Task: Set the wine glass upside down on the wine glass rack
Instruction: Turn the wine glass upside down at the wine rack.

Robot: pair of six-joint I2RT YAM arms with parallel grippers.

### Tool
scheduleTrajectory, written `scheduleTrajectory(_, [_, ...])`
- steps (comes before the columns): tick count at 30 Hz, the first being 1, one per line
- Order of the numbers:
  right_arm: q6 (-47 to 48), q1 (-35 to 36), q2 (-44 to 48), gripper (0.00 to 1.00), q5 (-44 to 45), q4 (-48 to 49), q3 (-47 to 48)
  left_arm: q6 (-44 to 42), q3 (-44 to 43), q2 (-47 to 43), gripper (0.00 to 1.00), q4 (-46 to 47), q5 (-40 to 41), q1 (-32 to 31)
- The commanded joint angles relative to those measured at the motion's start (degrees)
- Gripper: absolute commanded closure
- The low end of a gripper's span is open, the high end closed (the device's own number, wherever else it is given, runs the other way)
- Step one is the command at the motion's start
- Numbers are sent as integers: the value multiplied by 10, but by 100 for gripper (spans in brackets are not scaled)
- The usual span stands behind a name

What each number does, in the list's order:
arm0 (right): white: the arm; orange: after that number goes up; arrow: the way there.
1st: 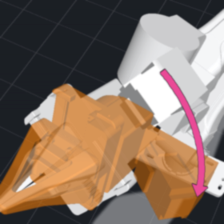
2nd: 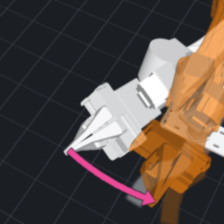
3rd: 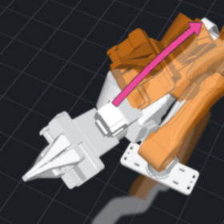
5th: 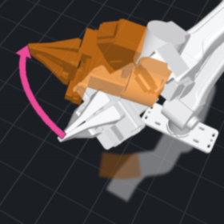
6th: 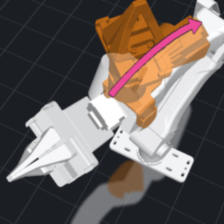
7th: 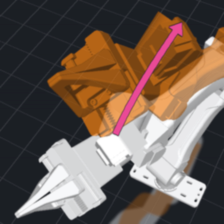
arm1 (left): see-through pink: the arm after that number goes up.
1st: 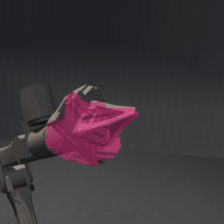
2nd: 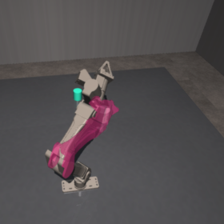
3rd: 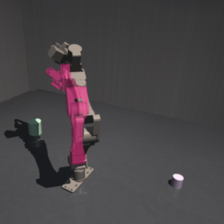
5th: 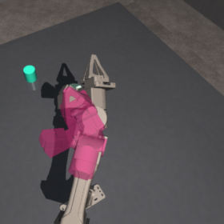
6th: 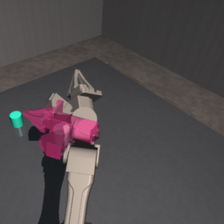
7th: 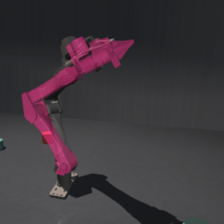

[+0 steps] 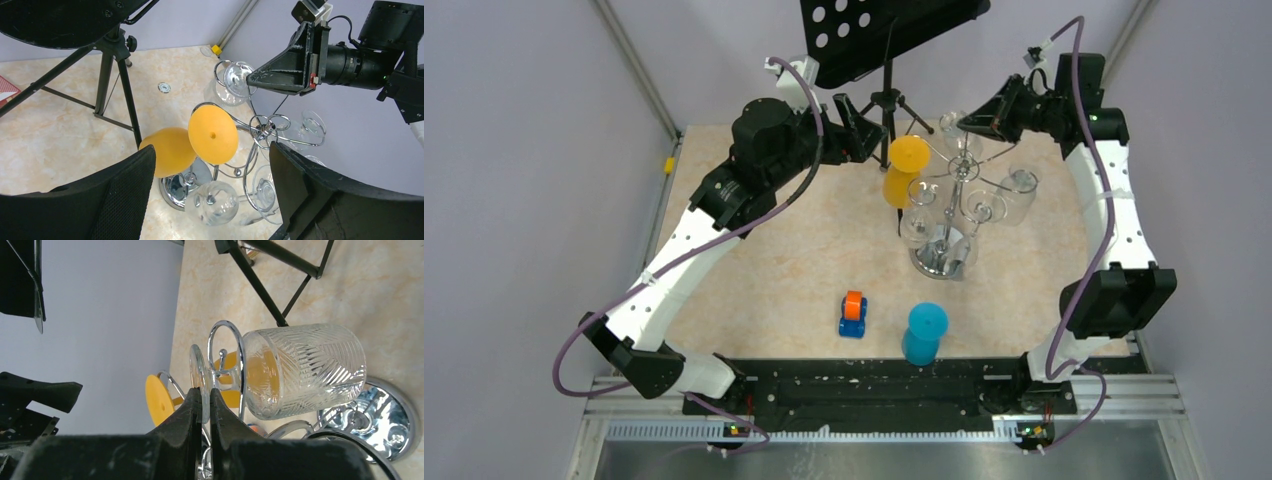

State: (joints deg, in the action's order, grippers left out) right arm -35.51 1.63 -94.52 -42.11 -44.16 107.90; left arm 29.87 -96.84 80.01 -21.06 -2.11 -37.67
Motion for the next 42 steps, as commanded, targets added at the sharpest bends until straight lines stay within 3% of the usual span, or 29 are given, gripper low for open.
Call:
scheduleTrajectory(1, [6,-14,32,100,9,56,43,2,-11,-4,14,25,-9,-1])
scheduleTrajectory(25, [-43,-35,-27,100,-37,144,52,-3,-12,-1,13,23,-8,-1])
scheduleTrajectory(42, [6,-20,-22,100,-50,53,51,-8,-16,7,12,20,-6,-1])
